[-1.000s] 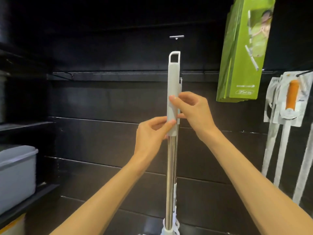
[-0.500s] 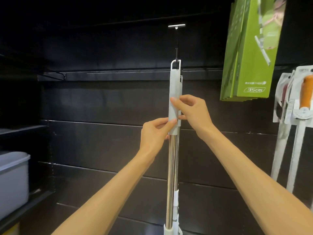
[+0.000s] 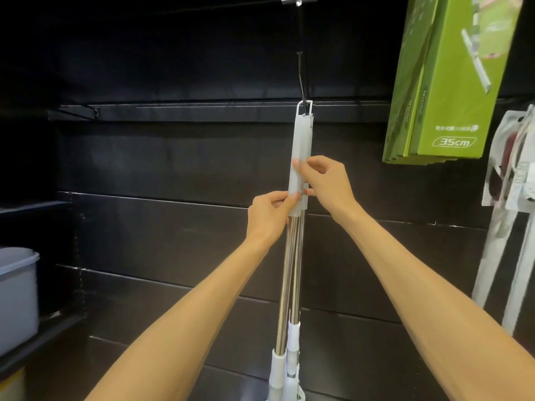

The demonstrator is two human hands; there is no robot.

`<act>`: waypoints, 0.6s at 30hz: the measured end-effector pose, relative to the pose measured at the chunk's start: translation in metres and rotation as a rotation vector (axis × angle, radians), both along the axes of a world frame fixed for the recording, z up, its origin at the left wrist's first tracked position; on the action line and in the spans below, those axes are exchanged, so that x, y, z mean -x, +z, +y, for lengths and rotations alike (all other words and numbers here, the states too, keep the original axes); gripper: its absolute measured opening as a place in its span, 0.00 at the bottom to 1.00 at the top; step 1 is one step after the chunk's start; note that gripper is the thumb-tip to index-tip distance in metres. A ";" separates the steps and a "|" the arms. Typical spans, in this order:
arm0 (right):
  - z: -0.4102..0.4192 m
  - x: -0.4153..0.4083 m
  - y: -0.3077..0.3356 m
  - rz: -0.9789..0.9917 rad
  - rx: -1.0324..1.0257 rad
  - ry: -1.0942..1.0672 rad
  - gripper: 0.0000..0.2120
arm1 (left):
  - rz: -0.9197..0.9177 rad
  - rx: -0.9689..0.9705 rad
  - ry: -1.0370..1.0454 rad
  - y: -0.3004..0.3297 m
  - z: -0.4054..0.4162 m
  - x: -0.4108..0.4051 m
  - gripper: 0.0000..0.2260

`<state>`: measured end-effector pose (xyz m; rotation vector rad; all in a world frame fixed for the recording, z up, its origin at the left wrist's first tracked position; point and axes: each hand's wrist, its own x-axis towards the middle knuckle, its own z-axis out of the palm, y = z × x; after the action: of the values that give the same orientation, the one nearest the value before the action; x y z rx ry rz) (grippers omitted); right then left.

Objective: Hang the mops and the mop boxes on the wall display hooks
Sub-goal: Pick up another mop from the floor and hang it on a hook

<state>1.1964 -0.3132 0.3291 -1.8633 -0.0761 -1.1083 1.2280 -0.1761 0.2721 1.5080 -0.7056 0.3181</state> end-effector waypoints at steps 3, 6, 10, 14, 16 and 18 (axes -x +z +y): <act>-0.009 -0.010 -0.001 0.003 0.028 -0.020 0.17 | -0.017 -0.010 0.028 -0.001 -0.011 -0.011 0.17; -0.016 -0.018 0.000 0.013 0.053 -0.045 0.17 | -0.035 -0.024 0.058 -0.002 -0.020 -0.019 0.16; -0.021 -0.023 -0.001 0.016 0.069 -0.067 0.16 | -0.045 -0.028 0.095 -0.004 -0.030 -0.027 0.15; -0.020 -0.026 -0.003 0.000 0.086 -0.108 0.16 | -0.082 -0.045 0.156 -0.004 -0.036 -0.030 0.14; -0.020 -0.027 -0.004 -0.018 0.070 -0.117 0.17 | -0.094 -0.036 0.163 -0.005 -0.038 -0.031 0.14; -0.022 -0.029 -0.005 -0.027 0.066 -0.130 0.18 | -0.089 -0.030 0.172 -0.005 -0.041 -0.032 0.14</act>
<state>1.2255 -0.3347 0.3239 -1.9347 -0.0073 -1.2334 1.2599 -0.2170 0.2674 1.5944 -0.6544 0.5092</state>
